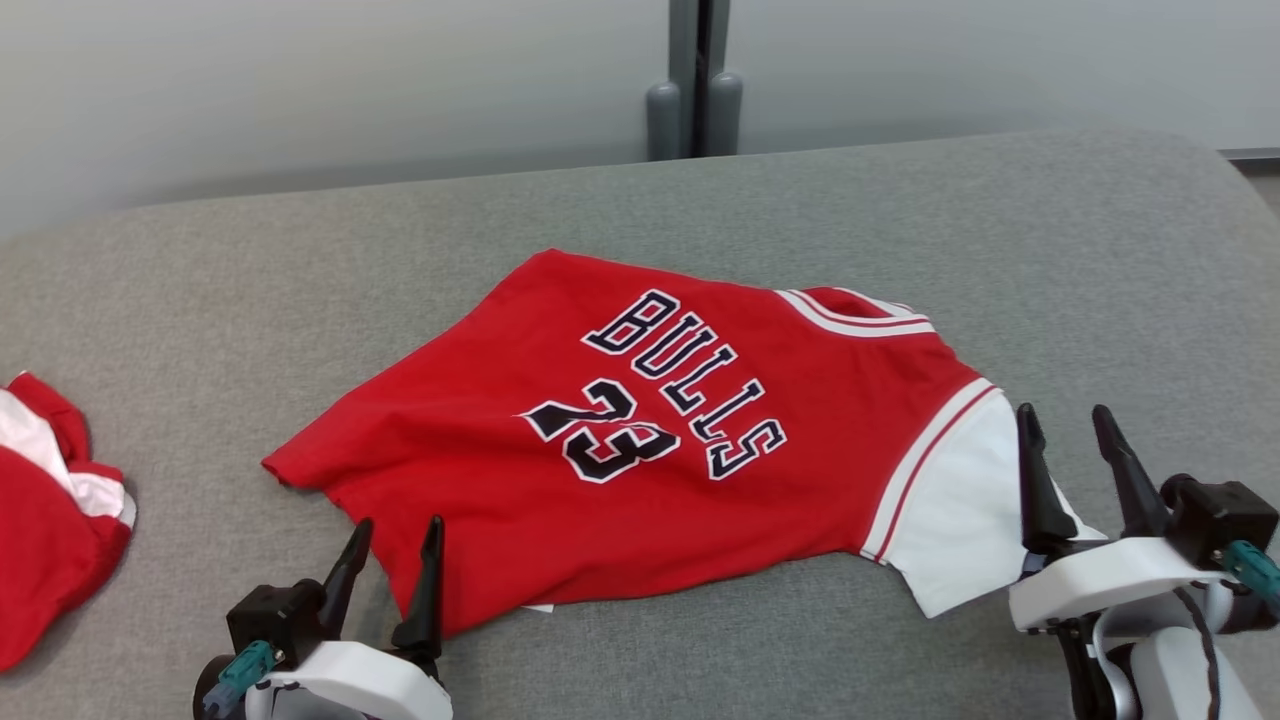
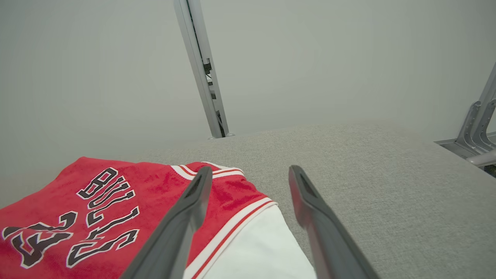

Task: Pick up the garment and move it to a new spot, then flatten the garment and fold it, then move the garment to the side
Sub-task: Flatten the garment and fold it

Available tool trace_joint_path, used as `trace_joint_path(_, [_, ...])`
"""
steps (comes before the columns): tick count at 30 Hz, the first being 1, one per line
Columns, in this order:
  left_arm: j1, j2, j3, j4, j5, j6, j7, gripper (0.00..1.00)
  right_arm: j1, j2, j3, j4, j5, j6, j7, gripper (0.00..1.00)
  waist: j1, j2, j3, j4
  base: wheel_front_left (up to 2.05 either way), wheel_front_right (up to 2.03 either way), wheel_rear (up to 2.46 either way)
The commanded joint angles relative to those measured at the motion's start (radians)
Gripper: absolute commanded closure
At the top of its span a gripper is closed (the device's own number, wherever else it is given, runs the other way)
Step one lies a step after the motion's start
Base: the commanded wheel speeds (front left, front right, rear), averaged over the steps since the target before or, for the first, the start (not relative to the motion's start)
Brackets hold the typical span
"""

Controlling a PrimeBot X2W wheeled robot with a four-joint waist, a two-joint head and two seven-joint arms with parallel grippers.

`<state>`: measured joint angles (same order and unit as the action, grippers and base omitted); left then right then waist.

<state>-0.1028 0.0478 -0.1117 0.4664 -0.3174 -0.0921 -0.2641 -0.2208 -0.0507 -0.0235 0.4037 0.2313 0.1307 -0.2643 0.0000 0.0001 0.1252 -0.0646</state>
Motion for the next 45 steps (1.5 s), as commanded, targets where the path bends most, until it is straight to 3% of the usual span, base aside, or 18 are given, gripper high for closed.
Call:
trace_joint_path(1, [-0.013, 0.005, 0.003, 0.003, 0.002, 0.002, 0.000, 0.00, -0.007, -0.001, 0.007, 0.003, 0.003, 0.000, 0.000, 0.00, 0.0000, -0.0001, 0.009, 0.013, 0.00, 0.00, 0.00])
trace_joint_path(11, [-0.014, 0.005, -0.013, 0.045, -0.034, -0.005, 0.000, 0.00, -0.021, -0.003, 0.049, 0.026, 0.015, 0.000, 0.000, 0.00, 0.0000, -0.0001, 0.021, 0.057, 0.00, 0.00, 0.00])
trace_joint_path(22, [-0.116, 0.005, -0.110, 0.262, -0.375, -0.030, 0.000, 0.00, -0.025, -0.003, 0.060, 0.036, 0.007, 0.000, 0.000, 0.00, 0.0000, -0.0001, 0.035, 0.054, 0.00, 0.00, 0.00])
trace_joint_path(30, [-0.221, -0.003, -0.222, 0.450, -0.420, -0.036, 0.009, 0.00, -0.029, -0.003, 0.072, 0.043, 0.000, 0.000, 0.000, 0.00, 0.0000, -0.0001, 0.042, 0.045, 0.00, 0.00, 0.00])
trace_joint_path(31, [-0.234, -0.003, -0.228, 0.459, -0.413, -0.037, 0.009, 0.24, -0.029, -0.003, 0.073, 0.044, 0.000, 0.000, 0.000, 0.00, 0.0000, -0.0001, 0.044, 0.045, 0.00, 0.00, 0.00])
trace_joint_path(33, [-0.256, -0.004, -0.241, 0.472, -0.395, -0.038, 0.009, 1.00, -0.030, -0.003, 0.077, 0.046, -0.001, 0.000, 0.000, 0.00, 0.0000, -0.0001, 0.046, 0.045, 0.00, 0.00, 0.00])
trace_joint_path(45, [-0.418, 0.092, -0.163, 0.288, -0.224, -0.038, 0.000, 1.00, -0.053, -0.003, 0.084, 0.027, 0.010, 0.000, 0.000, 0.00, 0.0000, -0.0001, 0.103, 0.040, 0.00, 0.00, 0.00])
